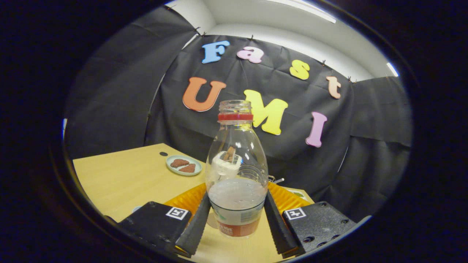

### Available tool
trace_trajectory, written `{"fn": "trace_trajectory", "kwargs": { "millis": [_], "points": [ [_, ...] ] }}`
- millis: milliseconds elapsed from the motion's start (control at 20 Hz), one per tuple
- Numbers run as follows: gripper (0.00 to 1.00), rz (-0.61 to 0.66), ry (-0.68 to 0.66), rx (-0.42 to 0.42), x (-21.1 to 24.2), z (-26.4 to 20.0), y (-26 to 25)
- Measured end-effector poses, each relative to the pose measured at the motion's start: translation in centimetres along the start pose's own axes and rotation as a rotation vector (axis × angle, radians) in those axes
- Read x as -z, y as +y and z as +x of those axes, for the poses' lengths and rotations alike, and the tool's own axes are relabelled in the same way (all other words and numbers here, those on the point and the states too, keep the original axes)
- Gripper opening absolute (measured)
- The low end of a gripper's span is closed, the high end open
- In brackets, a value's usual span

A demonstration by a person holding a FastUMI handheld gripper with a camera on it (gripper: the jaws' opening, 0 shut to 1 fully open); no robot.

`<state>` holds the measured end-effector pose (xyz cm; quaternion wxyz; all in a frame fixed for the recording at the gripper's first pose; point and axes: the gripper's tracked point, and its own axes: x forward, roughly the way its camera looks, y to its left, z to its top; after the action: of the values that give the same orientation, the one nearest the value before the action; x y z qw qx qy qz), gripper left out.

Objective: Take the bottle from table, then pour the juice into the cup, finally place the bottle on the coaster

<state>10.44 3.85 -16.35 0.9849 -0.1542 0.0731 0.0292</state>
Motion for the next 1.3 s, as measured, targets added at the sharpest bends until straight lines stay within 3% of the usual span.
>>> {"fn": "trace_trajectory", "kwargs": {
  "millis": [250, 700, 1300],
  "points": [
    [0.81, 0.124, 0.022, 0.01, -0.1, 1.6, -0.5],
    [0.81, 0.203, -0.005, 0.016, -2.0, 5.2, -0.9],
    [0.81, 0.23, 0.09, 0.033, 7.2, 11.8, -0.3]
  ]
}}
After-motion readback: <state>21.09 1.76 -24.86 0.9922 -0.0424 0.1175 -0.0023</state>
